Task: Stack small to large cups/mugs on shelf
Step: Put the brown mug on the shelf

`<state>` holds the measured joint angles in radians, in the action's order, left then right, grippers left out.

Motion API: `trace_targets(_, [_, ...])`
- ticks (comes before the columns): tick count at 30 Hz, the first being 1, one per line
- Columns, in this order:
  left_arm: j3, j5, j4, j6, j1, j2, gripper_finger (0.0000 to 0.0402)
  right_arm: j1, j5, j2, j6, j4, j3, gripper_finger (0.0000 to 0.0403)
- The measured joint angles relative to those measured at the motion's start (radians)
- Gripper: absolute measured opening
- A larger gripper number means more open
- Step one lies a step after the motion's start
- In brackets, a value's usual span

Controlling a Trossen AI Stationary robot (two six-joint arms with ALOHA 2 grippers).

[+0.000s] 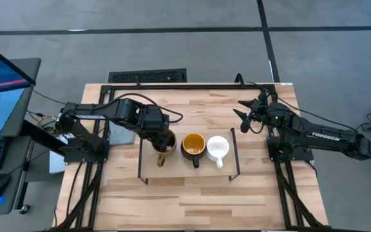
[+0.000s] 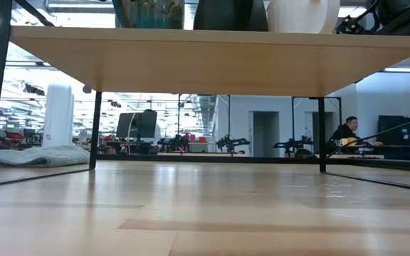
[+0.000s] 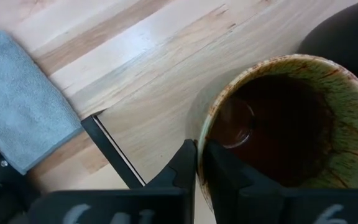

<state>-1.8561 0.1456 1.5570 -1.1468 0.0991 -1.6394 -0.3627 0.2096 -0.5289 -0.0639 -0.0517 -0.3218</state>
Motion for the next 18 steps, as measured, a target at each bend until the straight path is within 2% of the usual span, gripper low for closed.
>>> trace_targets(8, [0.000,-0.011,-0.003,-0.013,0.018,0.000,0.0009,0.000,0.000,0.000,-0.016,0.000,0.000,0.0240])
trace_targets(18, [0.001,-0.035,-0.010,-0.005,0.020,0.000,0.0081,0.000,0.000,0.000,-0.042,0.000,0.000,0.0240])
